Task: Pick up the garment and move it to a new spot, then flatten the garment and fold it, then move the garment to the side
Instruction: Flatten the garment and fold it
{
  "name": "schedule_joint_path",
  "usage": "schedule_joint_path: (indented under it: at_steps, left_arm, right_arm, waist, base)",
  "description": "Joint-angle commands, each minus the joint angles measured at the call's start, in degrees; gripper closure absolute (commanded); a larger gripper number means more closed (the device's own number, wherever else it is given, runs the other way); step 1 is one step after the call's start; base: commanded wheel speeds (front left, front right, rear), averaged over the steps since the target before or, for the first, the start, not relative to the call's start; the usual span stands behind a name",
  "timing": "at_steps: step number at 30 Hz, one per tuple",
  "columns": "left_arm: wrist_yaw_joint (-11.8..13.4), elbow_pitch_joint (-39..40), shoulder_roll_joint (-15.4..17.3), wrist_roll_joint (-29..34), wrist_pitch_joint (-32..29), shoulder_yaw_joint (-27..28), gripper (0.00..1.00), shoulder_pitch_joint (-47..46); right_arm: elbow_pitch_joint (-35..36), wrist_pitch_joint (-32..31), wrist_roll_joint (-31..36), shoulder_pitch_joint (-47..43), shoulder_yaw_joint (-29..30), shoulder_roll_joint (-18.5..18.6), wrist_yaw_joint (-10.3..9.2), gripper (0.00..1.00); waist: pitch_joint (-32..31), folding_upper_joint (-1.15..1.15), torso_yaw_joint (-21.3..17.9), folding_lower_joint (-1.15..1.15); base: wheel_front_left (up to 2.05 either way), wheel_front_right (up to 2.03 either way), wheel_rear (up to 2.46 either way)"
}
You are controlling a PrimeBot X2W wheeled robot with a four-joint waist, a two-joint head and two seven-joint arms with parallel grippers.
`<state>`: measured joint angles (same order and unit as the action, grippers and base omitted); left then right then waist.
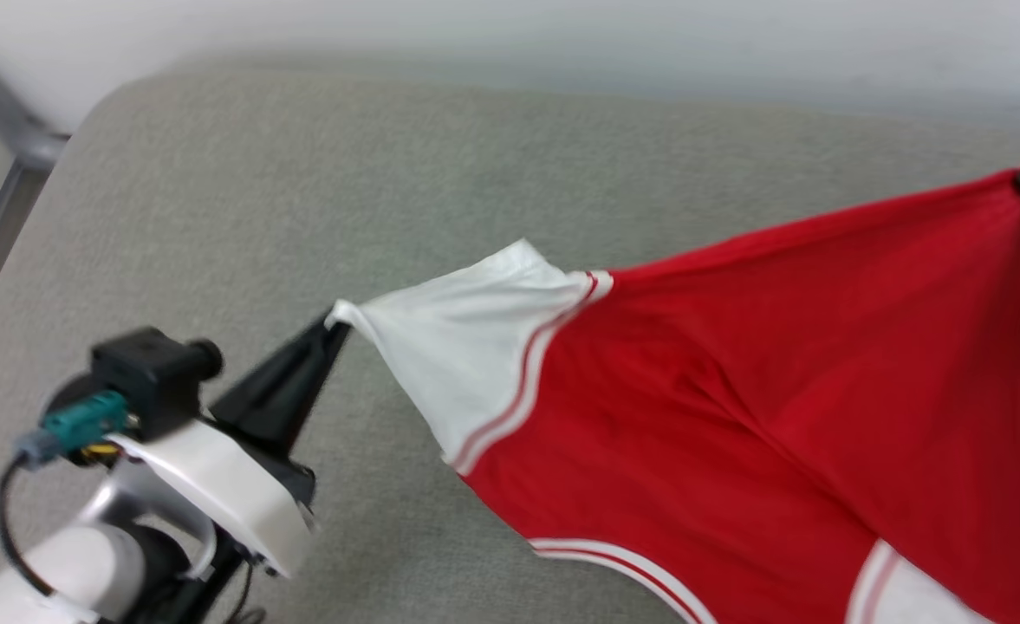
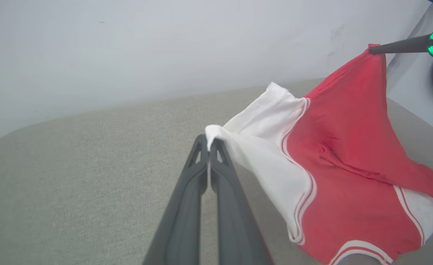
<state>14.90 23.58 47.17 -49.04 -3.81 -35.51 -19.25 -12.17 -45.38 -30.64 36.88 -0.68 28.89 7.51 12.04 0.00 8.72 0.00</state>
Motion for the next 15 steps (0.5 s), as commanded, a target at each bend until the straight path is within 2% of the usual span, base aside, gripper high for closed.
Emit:
schedule_joint_path:
  at_steps: [1,10,15]
  left_arm:
    - [0.34,0.44,0.48,0.03,0.08,0.72,1.00,-1.02]
    - [0.83,2.88,4.69,-0.54,0.49,7.49,1.00,-5.99]
    - [2.43,3.19,6.04,-0.51,2.02,12.39,1.00,-9.58]
  right_arm:
    - [0.87,0.42,-0.53,1.10,-0.32,0.46,-0.04,1.00]
    - [7.55,1.82,-2.81,2.71,-1.25,1.06,-0.04,1.00]
    - [12.33,2.41,-3.96,3.70,-0.91,0.37,-0.04,1.00]
  waist:
    - [-2.06,0.00,-2.06,0.00]
    - [-5.37,0.00,-6.23,0.00]
    - [-6.26,0.00,-8.59,0.00]
  base:
    - [0.00,0.00,0.00]
    - [0.00,0.00,0.00]
    - [0.00,0.00,0.00]
